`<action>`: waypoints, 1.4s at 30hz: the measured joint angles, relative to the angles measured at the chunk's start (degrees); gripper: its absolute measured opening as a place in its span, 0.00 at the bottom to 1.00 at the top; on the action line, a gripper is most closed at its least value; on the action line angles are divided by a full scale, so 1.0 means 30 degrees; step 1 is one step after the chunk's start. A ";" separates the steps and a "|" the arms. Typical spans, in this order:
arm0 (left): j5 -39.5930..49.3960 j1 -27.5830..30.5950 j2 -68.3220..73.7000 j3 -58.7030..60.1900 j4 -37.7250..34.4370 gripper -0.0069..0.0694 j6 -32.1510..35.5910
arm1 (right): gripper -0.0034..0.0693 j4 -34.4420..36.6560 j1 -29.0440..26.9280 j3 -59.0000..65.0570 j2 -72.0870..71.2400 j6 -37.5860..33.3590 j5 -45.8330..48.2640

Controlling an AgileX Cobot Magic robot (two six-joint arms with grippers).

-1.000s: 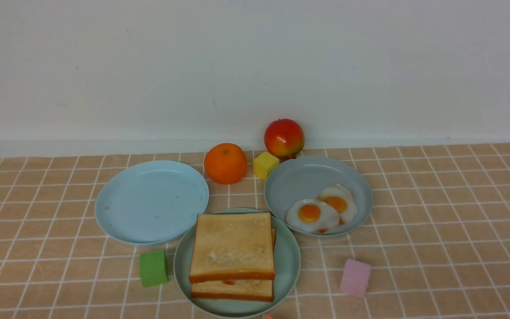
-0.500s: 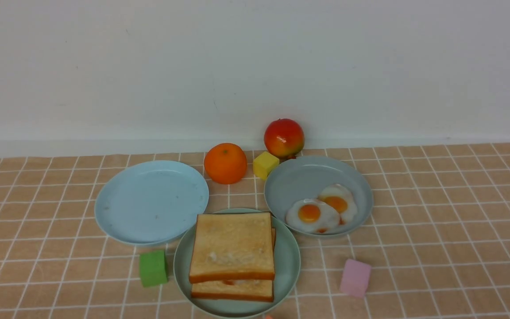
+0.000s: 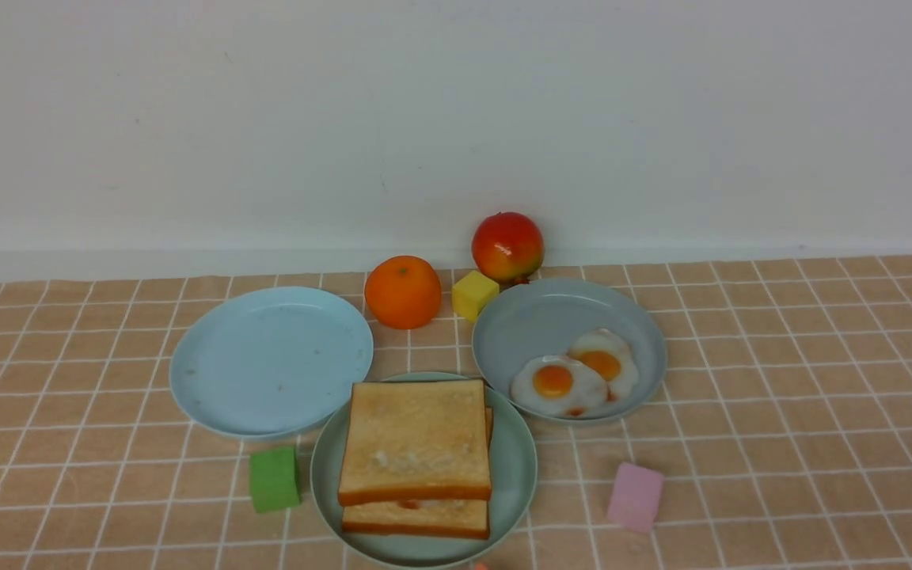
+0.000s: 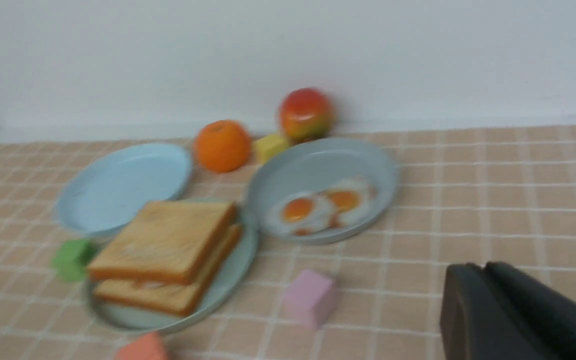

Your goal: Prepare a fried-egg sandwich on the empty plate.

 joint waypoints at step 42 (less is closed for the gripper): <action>-0.0010 0.0000 0.0000 0.0000 0.0038 0.13 0.0000 | 0.19 -0.4397 -0.1098 0.7510 -0.1676 0.1294 -0.4044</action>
